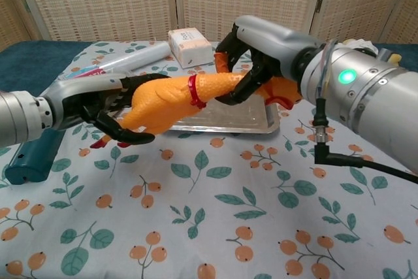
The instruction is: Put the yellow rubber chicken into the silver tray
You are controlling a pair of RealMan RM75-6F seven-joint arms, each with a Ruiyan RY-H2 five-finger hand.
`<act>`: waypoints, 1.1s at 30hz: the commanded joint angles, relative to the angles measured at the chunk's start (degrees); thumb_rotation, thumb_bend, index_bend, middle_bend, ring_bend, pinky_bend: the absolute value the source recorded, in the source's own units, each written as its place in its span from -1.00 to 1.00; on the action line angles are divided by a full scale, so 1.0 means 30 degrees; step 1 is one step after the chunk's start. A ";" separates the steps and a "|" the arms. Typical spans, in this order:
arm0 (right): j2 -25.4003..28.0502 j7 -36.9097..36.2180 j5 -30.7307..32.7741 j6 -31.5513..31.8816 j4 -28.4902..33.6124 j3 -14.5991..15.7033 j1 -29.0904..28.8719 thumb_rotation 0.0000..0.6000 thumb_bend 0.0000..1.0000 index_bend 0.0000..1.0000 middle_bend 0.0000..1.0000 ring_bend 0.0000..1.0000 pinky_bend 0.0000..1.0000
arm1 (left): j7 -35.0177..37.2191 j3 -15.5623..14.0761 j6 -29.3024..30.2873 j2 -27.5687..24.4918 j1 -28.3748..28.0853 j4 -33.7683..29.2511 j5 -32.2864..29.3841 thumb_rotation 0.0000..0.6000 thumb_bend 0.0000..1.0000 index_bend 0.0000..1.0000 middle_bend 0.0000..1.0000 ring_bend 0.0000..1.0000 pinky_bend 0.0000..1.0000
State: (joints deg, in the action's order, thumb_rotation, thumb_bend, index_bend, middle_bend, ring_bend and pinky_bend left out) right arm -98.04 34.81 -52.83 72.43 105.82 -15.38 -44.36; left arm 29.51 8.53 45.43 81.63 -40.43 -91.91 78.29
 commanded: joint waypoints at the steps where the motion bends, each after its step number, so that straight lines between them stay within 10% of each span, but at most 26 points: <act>1: 0.0188 -0.0069 -0.0150 0.0083 0.0180 0.0016 0.0101 1.00 -0.36 0.82 0.12 0.44 0.74 | 0.1097 -0.0105 0.0230 -0.0280 -0.0014 0.0276 0.0742 1.00 -0.48 -1.00 -1.00 -1.00 -1.00; 20: 0.3196 -0.3301 -0.0877 -0.0324 0.0086 -0.0514 0.1520 1.00 -0.36 0.82 0.12 0.44 0.74 | 0.0718 0.0688 0.4164 -0.2042 0.1366 0.3773 0.0785 1.00 -0.47 -1.00 -1.00 -1.00 -1.00; 33: -0.2646 -0.6609 -0.1259 -0.1680 -0.9738 -0.1366 -0.0205 1.00 -0.36 0.82 0.12 0.44 0.73 | 0.1453 -0.0210 0.4435 -0.2786 0.1978 0.4644 0.1498 1.00 -0.47 -1.00 -1.00 -1.00 -1.00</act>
State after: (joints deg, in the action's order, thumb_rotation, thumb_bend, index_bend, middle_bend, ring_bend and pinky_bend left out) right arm -98.83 19.12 -55.85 69.15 86.67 -18.17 -42.40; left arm 33.86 8.17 58.84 73.12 -34.47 -78.21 82.46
